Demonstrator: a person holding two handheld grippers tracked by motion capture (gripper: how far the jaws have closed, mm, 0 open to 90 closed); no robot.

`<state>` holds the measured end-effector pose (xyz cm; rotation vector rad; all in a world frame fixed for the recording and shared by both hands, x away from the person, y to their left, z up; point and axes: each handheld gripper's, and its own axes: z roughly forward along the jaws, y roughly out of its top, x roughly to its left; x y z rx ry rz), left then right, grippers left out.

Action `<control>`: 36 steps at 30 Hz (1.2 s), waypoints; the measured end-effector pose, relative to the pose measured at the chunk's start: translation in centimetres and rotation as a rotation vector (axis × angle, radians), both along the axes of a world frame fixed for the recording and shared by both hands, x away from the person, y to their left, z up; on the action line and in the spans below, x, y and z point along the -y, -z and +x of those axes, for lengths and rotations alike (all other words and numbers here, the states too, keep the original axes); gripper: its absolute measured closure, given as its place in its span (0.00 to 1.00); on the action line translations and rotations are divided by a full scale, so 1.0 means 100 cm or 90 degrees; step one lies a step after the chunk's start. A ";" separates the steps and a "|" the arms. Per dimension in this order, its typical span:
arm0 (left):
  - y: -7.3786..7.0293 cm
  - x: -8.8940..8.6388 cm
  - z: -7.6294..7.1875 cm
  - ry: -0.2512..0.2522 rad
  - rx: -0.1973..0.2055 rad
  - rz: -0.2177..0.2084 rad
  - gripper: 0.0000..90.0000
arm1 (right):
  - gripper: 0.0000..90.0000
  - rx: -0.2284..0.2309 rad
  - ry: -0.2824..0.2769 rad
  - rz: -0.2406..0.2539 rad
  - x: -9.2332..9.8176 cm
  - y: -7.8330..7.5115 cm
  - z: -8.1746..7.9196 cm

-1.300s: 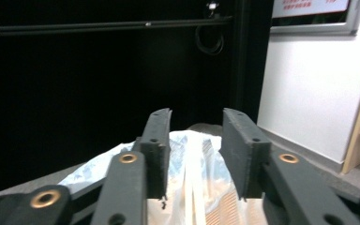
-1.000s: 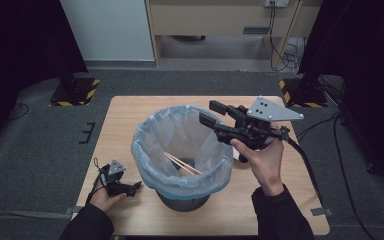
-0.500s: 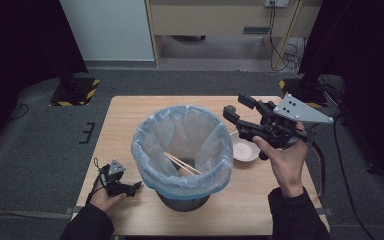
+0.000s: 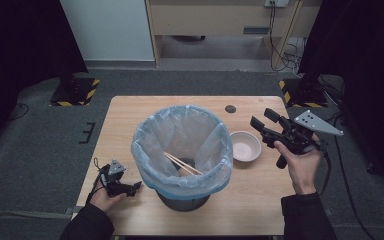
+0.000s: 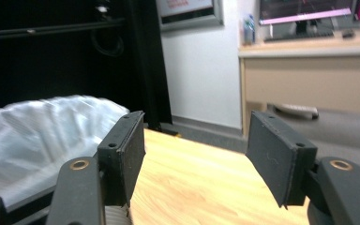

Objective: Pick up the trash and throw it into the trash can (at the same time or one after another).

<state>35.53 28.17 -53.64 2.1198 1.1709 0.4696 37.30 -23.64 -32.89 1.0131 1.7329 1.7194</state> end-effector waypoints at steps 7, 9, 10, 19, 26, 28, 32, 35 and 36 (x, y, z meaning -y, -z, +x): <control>0.000 0.000 0.000 0.000 0.000 0.000 0.00 | 0.40 -0.062 0.049 -0.037 0.010 0.043 0.025; 0.000 0.000 0.000 0.000 0.000 0.000 0.00 | 0.40 -0.071 0.062 -0.050 0.011 0.052 0.029; 0.000 0.000 0.000 0.000 0.000 0.000 0.00 | 0.40 -0.082 0.068 -0.059 0.012 0.058 0.033; 0.000 0.000 0.000 0.000 0.000 0.000 0.00 | 0.43 -0.158 0.121 -0.094 0.033 0.105 0.052; 0.000 0.000 0.000 0.000 0.000 0.000 0.00 | 0.47 -0.208 0.166 -0.097 0.046 0.140 0.061; 0.000 0.000 0.000 0.000 0.000 0.000 0.00 | 0.48 -0.224 0.175 -0.106 0.047 0.148 0.064; 0.000 0.000 0.000 0.000 0.000 0.000 0.00 | 0.47 -0.248 0.174 -0.124 0.044 0.160 0.070; 0.000 0.000 0.000 0.000 0.000 0.000 0.00 | 0.47 -0.268 0.169 -0.137 0.039 0.169 0.073; 0.000 0.000 0.000 0.000 0.000 0.000 0.00 | 0.47 -0.277 0.165 -0.141 0.038 0.172 0.074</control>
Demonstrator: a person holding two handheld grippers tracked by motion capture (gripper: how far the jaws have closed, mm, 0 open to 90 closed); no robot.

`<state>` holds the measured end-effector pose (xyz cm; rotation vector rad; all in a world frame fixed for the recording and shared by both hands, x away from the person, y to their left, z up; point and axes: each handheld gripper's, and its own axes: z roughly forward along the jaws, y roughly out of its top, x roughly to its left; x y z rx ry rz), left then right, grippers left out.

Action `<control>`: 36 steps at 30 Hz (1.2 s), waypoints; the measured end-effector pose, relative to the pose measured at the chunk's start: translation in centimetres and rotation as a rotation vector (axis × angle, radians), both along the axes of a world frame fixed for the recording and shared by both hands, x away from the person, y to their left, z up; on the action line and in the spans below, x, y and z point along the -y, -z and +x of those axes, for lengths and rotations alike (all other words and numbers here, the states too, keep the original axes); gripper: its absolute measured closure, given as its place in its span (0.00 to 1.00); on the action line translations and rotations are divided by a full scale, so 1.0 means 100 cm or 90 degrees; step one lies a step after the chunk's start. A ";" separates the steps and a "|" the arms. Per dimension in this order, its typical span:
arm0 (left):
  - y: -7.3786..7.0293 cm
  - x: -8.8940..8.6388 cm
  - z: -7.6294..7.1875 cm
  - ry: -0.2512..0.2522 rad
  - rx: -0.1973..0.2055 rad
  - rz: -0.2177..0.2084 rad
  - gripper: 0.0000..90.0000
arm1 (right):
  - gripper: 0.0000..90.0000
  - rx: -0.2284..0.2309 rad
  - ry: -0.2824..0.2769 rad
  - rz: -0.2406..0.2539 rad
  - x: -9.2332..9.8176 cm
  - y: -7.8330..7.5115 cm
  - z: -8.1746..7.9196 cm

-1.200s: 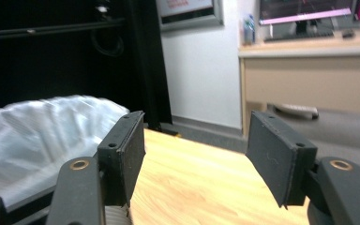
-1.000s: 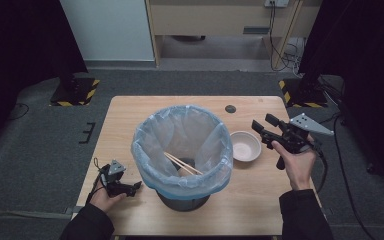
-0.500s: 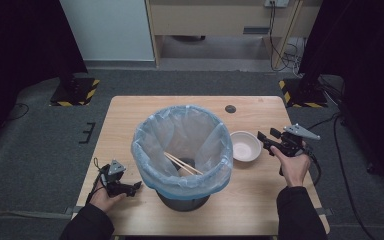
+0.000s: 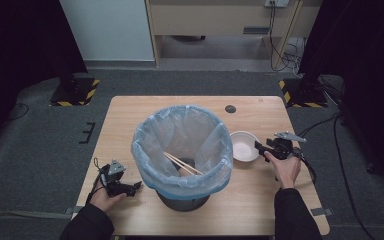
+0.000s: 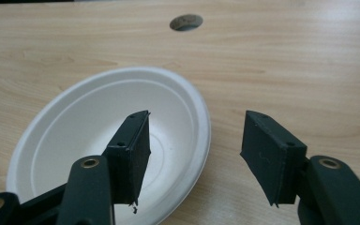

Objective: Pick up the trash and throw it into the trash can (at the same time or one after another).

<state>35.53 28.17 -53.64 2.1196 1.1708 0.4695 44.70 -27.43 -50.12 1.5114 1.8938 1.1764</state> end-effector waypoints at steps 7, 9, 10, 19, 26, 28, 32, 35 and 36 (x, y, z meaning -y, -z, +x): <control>0.000 0.000 0.000 0.000 0.000 0.000 0.00 | 0.57 -0.048 0.001 0.004 0.000 0.011 0.000; 0.000 0.000 0.000 0.000 0.000 0.000 0.00 | 0.59 -0.060 -0.003 0.011 0.000 0.014 0.000; 0.000 0.000 0.000 0.000 0.000 0.000 0.00 | 0.61 -0.065 -0.007 0.014 -0.001 0.015 0.001; 0.000 0.000 0.000 0.000 0.000 0.000 0.00 | 0.86 -0.095 -0.031 0.031 -0.003 0.015 0.000; 0.000 0.000 0.000 0.000 0.000 0.000 0.00 | 0.91 -0.089 -0.029 0.044 0.003 0.006 -0.002; 0.000 0.000 0.000 0.000 0.001 0.000 0.00 | 0.91 -0.085 -0.027 0.045 0.005 0.004 -0.002; 0.000 0.000 0.000 0.000 0.000 0.000 0.00 | 0.92 -0.070 -0.019 0.049 0.009 -0.004 -0.003; 0.000 0.000 0.000 -0.001 0.001 0.000 0.00 | 0.93 -0.053 -0.011 0.058 0.014 -0.012 -0.005; 0.000 0.000 0.000 -0.001 0.001 0.000 0.00 | 0.93 -0.048 -0.008 0.059 0.015 -0.014 -0.006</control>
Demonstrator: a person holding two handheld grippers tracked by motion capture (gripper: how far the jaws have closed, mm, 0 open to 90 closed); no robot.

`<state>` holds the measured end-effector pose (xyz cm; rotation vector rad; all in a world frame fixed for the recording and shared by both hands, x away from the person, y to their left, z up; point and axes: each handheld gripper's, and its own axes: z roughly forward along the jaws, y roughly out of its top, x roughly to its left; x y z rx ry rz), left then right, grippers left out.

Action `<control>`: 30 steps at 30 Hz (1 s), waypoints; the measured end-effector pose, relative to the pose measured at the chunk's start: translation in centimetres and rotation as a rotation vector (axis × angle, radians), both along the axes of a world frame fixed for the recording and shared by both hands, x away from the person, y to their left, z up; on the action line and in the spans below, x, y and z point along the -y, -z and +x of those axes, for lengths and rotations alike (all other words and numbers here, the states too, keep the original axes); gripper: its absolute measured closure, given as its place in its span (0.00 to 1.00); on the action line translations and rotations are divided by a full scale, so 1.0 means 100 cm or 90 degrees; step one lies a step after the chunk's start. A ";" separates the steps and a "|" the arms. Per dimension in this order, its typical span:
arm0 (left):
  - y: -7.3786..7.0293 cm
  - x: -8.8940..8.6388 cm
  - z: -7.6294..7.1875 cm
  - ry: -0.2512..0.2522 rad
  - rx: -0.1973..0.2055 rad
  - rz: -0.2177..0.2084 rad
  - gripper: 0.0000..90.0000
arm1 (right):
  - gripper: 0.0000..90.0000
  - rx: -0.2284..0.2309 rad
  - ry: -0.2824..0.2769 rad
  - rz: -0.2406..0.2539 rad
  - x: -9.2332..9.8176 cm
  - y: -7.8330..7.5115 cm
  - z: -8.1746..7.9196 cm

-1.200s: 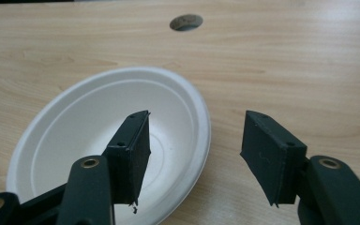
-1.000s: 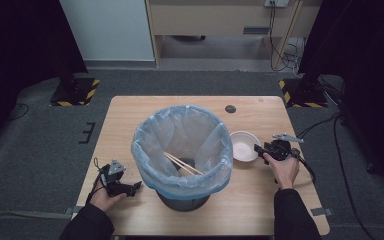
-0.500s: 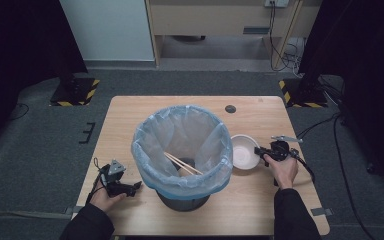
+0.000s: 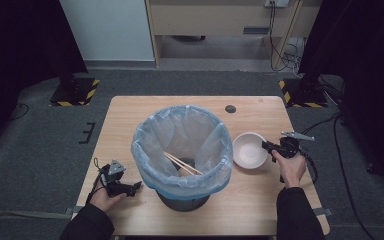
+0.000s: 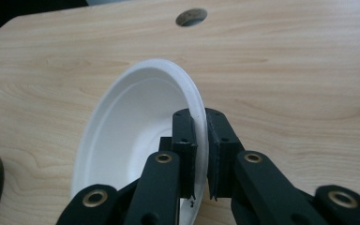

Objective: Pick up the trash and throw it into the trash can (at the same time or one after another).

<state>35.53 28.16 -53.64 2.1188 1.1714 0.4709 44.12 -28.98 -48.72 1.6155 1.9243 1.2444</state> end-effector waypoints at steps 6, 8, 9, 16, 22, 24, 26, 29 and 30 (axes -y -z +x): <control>0.000 0.000 0.000 0.000 0.000 0.000 0.00 | 0.94 0.035 0.021 0.004 0.011 -0.015 -0.004; 0.000 0.000 0.000 0.000 0.000 0.000 0.00 | 0.94 0.049 0.027 0.013 0.014 -0.020 -0.006; 0.000 0.000 0.000 0.000 0.000 0.000 0.00 | 0.94 0.056 0.029 0.016 0.015 -0.024 -0.007; 0.000 0.000 0.000 0.000 0.000 0.000 0.00 | 0.94 0.110 0.055 0.061 0.027 -0.046 -0.015; 0.000 0.000 0.000 0.000 0.000 0.000 0.00 | 0.94 0.148 0.069 0.089 0.034 -0.061 -0.021; 0.000 0.000 0.000 0.000 0.000 0.000 0.00 | 0.94 0.161 0.069 0.100 0.035 -0.067 -0.023; 0.000 0.000 0.000 0.000 0.000 0.000 0.00 | 0.94 0.175 0.069 0.107 0.035 -0.073 -0.025; 0.000 0.000 0.000 0.000 0.000 0.000 0.00 | 0.94 0.195 0.067 0.117 0.035 -0.081 -0.028; 0.000 0.000 0.000 0.000 0.000 0.000 0.00 | 0.94 0.201 0.067 0.119 0.034 -0.083 -0.029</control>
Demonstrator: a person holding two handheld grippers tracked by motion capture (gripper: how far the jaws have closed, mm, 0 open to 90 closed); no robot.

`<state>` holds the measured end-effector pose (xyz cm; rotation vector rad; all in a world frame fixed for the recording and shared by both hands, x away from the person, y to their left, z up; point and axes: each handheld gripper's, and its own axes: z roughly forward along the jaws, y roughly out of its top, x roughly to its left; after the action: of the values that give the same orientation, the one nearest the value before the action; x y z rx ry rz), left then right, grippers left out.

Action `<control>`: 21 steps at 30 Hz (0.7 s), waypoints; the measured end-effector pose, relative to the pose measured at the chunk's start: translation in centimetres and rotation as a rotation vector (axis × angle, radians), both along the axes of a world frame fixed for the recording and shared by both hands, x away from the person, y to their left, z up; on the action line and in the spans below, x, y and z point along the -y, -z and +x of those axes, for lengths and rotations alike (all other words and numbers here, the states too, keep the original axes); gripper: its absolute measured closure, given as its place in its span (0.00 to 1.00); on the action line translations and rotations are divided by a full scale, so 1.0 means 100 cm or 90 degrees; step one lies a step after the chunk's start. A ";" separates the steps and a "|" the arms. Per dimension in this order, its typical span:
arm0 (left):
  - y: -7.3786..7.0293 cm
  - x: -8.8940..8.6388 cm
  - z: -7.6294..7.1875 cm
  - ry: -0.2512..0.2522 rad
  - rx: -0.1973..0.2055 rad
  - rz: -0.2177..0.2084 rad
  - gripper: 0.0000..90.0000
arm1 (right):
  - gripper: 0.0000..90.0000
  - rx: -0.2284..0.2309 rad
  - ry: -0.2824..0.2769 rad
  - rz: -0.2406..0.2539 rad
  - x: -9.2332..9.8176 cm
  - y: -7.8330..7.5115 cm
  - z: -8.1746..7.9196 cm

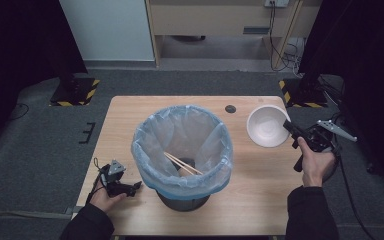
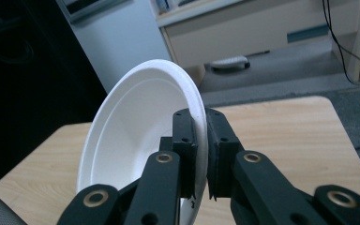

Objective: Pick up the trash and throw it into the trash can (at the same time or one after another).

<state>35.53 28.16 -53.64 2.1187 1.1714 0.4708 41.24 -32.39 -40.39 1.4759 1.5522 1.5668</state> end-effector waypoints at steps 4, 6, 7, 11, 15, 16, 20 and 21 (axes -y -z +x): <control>0.000 0.000 0.000 0.000 0.000 0.000 0.00 | 0.94 0.030 0.003 0.008 -0.002 -0.010 -0.004; 0.000 0.000 0.000 0.000 -0.001 0.000 0.00 | 0.94 0.044 0.006 0.012 -0.002 -0.014 -0.006; 0.000 0.000 0.000 0.000 0.000 0.000 0.00 | 0.94 0.051 0.007 0.013 -0.002 -0.016 -0.007; 0.000 0.000 0.000 0.000 0.000 0.000 0.00 | 0.94 0.079 0.012 0.017 -0.003 -0.024 -0.011; 0.000 0.000 0.000 0.000 0.000 0.000 0.00 | 0.94 0.107 0.016 0.025 -0.005 -0.032 -0.015; 0.000 0.000 0.000 0.000 0.000 0.000 0.00 | 0.94 0.116 0.016 0.027 -0.005 -0.035 -0.016; 0.000 0.000 0.000 0.000 -0.001 0.000 0.00 | 0.94 0.142 0.016 0.036 -0.006 -0.044 -0.021; 0.000 0.000 0.000 0.000 -0.001 0.000 0.00 | 0.94 0.148 0.013 0.039 -0.007 -0.046 -0.022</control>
<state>35.53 28.17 -53.64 2.1194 1.1711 0.4696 38.99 -31.72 -35.76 1.2842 1.3645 1.7193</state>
